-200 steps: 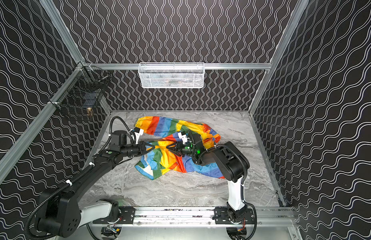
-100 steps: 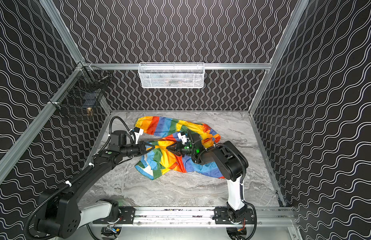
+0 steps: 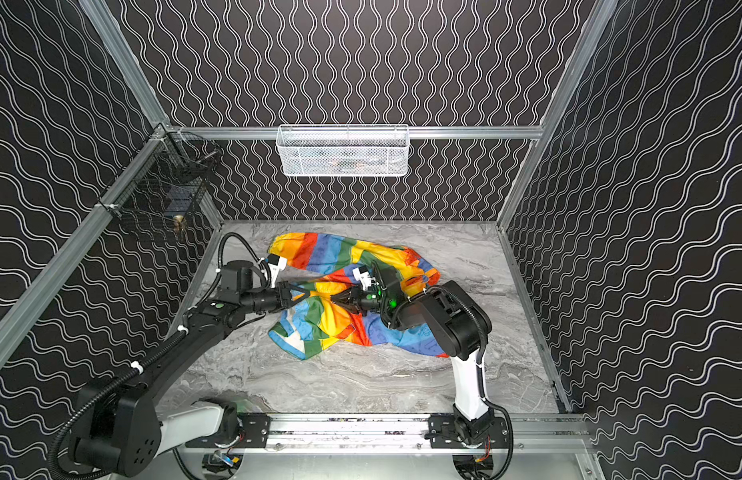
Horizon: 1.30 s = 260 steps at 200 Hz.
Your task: Zip up the jacket
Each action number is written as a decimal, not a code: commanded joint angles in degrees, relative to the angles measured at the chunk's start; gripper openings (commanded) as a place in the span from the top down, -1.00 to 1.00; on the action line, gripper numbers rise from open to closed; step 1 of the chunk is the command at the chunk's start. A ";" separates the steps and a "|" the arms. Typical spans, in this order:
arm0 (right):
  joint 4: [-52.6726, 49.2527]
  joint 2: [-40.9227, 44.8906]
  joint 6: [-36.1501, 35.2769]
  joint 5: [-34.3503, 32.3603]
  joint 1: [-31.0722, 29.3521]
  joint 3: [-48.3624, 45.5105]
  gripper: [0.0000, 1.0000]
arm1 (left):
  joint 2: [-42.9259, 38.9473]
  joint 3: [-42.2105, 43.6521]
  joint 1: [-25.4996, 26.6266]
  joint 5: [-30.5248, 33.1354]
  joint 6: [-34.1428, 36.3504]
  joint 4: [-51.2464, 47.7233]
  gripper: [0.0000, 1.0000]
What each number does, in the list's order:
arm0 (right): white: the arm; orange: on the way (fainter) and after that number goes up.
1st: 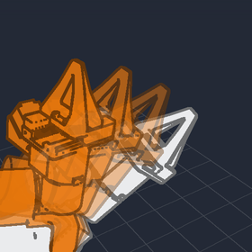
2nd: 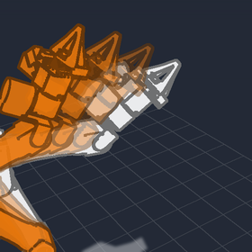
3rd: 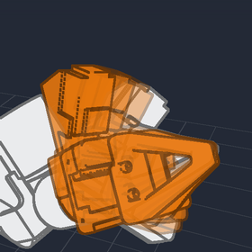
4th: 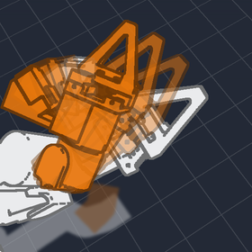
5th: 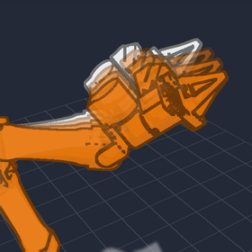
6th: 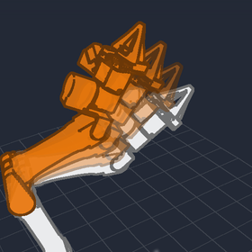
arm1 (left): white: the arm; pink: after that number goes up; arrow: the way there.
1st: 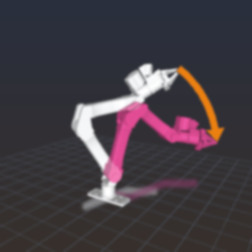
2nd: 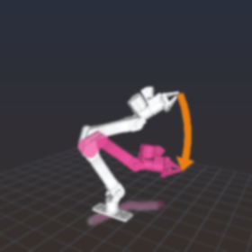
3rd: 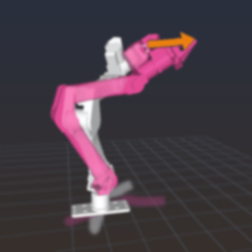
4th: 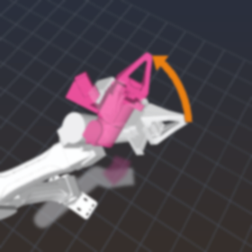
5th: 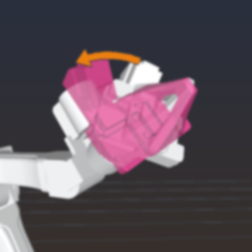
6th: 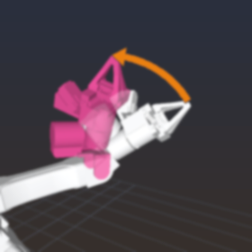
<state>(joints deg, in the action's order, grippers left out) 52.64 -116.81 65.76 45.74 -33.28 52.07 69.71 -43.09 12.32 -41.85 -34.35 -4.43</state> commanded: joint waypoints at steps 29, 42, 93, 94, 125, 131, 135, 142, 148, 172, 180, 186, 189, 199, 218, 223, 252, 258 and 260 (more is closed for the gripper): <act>2.27 0.45 0.86 0.41 -0.43 0.72 0.74 | 0.11 0.08 -0.10 -1.05 0.16 2.63 1.00; 2.20 0.53 0.97 0.32 -0.52 0.75 0.76 | 0.15 0.11 -0.10 -1.05 0.25 2.56 1.00; -4.12 1.56 -1.35 -1.59 -0.34 1.11 1.00 | -0.32 -0.33 -0.10 -0.80 0.60 1.64 1.00; -4.56 1.66 -1.52 -1.74 -0.36 1.15 1.00 | -0.34 -0.33 -0.10 -0.75 0.60 1.63 1.00; -18.31 5.38 -8.97 -7.38 -0.14 1.87 1.00 | -0.88 -0.64 -0.10 -0.21 0.98 0.67 1.00; -21.65 6.33 -10.93 -8.91 -0.04 2.21 1.00 | -0.91 -0.67 -0.12 -0.19 0.99 0.71 1.00; -23.93 6.86 -12.22 -9.91 -0.03 2.50 1.00 | -1.03 -0.68 -0.14 -0.17 1.03 0.63 1.00; -27.96 7.68 -14.45 -11.71 -0.03 3.15 1.00 | -1.07 -0.74 -0.10 -0.17 1.08 0.61 1.00; -31.31 7.72 -16.31 -13.39 -0.04 3.99 1.00 | -1.07 -0.77 -0.14 -0.08 1.08 0.58 1.00; -39.23 10.73 -20.84 -18.65 -0.01 4.65 1.00 | -1.25 -0.85 -0.10 -0.08 0.87 1.00 1.00; -41.21 11.14 -21.97 -19.99 0.05 6.20 1.00 | -1.33 -0.85 -0.10 0.02 0.86 1.12 1.00; -42.82 11.36 -22.81 -21.17 0.02 6.82 1.00 | -1.33 -0.85 -0.10 0.11 0.85 1.11 1.00; -43.61 11.47 -23.14 -21.80 0.01 7.03 1.00 | -1.37 -0.85 -0.10 0.11 0.89 0.98 1.00; -45.74 11.85 -24.42 -23.37 0.09 7.55 1.00 | -1.52 -1.02 -0.15 0.27 1.00 0.92 1.00; -48.33 12.78 -26.13 -26.30 0.40 7.78 1.00 | -1.75 -1.03 -0.19 0.83 1.29 0.32 1.00; -48.87 13.07 -26.60 -27.02 0.52 7.78 1.00 | -1.89 -1.03 -0.20 1.08 1.30 0.13 1.00; -51.08 14.24 -28.34 -29.01 2.29 7.39 1.00 | -2.87 -1.14 -0.37 2.84 1.86 -1.08 1.00; -51.52 14.48 -28.64 -29.10 2.78 7.27 1.00 | -2.95 -1.20 -0.50 3.25 2.00 -1.51 1.00; -51.62 14.55 -28.75 -29.05 2.98 7.26 1.00 | -3.08 -1.23 -0.51 3.37 2.00 -1.61 1.00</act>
<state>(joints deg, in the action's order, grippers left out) 5.65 -103.28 39.62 21.37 -31.79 59.42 67.51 -43.53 12.25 -40.36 -34.13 -5.76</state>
